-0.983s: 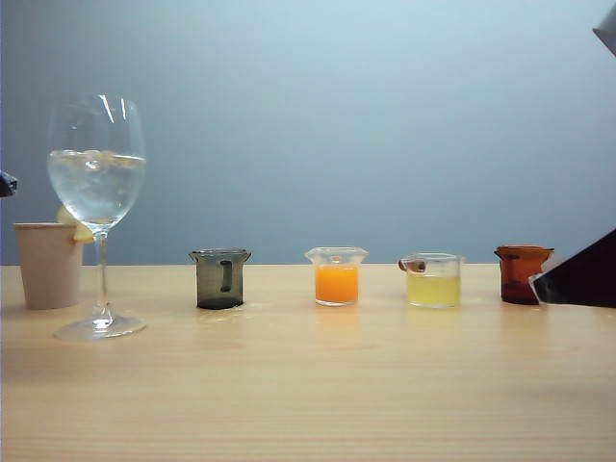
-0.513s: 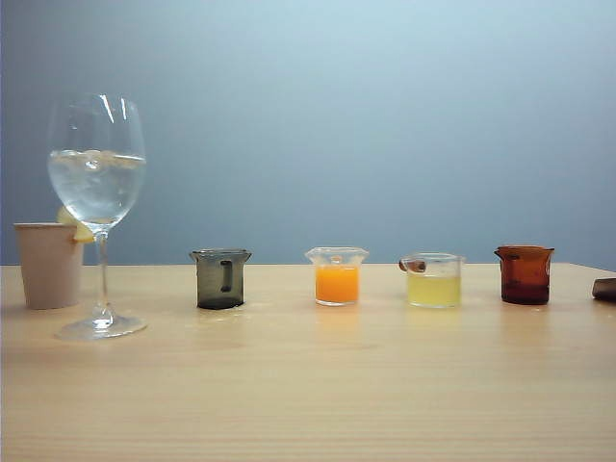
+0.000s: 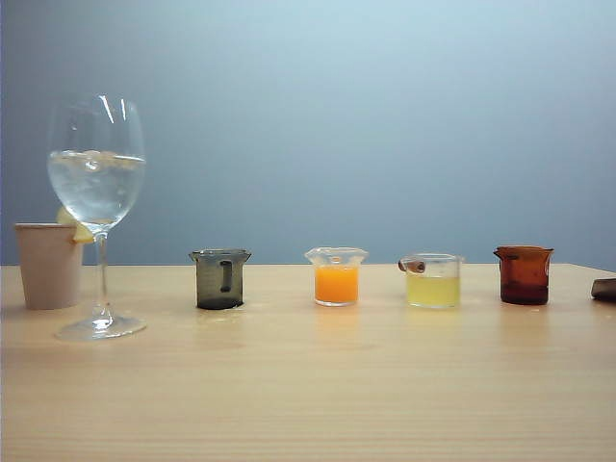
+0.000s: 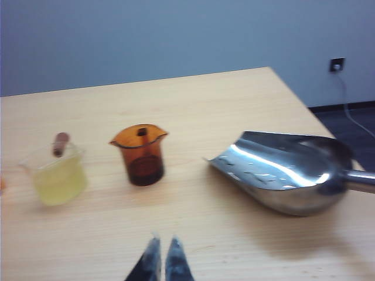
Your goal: Pick up the first measuring cup from the left, pour the coconut rum inside into the goblet, and finally put the measuring cup back in its original place.
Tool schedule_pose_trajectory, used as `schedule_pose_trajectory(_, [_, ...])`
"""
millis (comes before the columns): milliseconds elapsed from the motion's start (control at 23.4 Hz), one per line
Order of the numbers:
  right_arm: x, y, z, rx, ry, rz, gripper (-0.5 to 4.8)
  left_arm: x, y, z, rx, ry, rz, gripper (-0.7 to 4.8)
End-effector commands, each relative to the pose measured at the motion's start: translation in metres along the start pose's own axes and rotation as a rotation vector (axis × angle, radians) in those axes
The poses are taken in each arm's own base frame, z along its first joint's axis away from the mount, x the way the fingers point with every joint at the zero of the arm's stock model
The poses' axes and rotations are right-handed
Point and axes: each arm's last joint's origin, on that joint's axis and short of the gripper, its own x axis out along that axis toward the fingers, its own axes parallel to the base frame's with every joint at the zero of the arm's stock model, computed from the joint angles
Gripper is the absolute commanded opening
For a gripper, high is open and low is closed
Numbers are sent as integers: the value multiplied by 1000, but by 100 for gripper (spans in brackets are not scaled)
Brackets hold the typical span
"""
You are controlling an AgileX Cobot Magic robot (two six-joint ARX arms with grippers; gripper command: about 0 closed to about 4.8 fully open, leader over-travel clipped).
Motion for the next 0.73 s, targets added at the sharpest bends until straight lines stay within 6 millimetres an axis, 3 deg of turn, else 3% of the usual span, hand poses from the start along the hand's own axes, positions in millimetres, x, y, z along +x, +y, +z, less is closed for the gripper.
schedule_pose_trajectory(43, [0, 0, 0, 0, -11, -5, 27, 0, 0, 1, -1, -5, -2, -4])
schedule_pose_trajectory(726, [1, 0, -1, 0, -9, 1, 27, 0, 0, 1, -1, -5, -3, -4])
